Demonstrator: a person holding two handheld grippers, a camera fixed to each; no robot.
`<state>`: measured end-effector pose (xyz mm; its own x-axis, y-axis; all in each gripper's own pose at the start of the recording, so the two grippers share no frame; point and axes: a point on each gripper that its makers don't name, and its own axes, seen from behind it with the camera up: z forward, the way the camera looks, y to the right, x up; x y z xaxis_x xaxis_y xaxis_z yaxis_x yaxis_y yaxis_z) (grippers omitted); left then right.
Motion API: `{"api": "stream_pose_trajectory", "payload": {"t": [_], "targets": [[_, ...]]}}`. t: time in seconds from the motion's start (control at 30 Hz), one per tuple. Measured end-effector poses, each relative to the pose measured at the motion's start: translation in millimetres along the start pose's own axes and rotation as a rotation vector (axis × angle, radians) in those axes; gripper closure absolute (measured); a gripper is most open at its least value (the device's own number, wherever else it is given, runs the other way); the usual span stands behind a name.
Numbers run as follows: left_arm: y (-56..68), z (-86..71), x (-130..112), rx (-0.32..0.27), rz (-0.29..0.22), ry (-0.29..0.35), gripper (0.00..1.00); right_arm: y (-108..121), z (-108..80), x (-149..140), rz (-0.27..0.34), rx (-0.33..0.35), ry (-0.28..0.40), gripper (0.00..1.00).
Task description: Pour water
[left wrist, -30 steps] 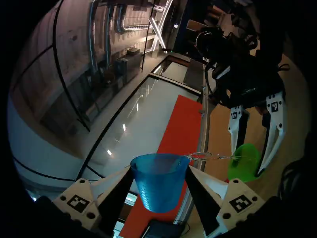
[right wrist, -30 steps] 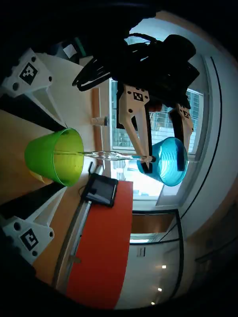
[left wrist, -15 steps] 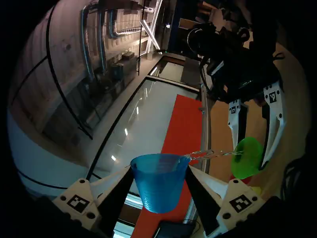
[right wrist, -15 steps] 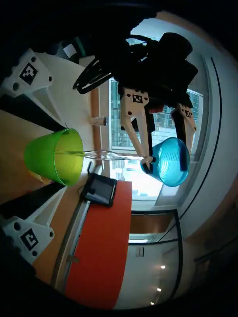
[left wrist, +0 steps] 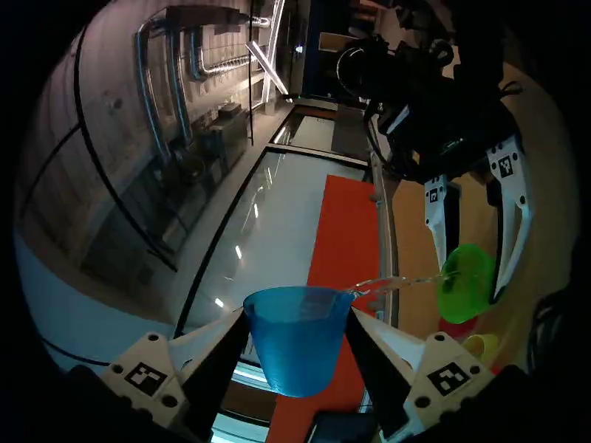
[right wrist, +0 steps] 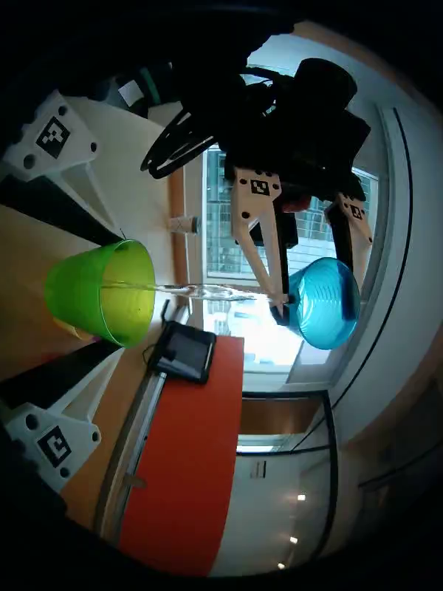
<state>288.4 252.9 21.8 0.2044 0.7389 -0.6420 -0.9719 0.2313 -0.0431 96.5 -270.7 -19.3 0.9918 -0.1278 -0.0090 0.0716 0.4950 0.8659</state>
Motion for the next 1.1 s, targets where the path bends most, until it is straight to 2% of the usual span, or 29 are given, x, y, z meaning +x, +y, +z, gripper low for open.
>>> {"api": "stream_pose_trajectory", "payload": {"t": [0.6, 1.1], "targets": [[-7.4, -0.2, 10, 0.015, 0.154, 0.013, 0.14, 2, -0.5, 3, 0.001, -0.008, 0.013, 0.11], [-10.3, 3.4, 23, 0.028, 0.318, 0.027, 0.14, 4, -3.6, 7, 0.008, -0.014, 0.027, 0.11]]}}
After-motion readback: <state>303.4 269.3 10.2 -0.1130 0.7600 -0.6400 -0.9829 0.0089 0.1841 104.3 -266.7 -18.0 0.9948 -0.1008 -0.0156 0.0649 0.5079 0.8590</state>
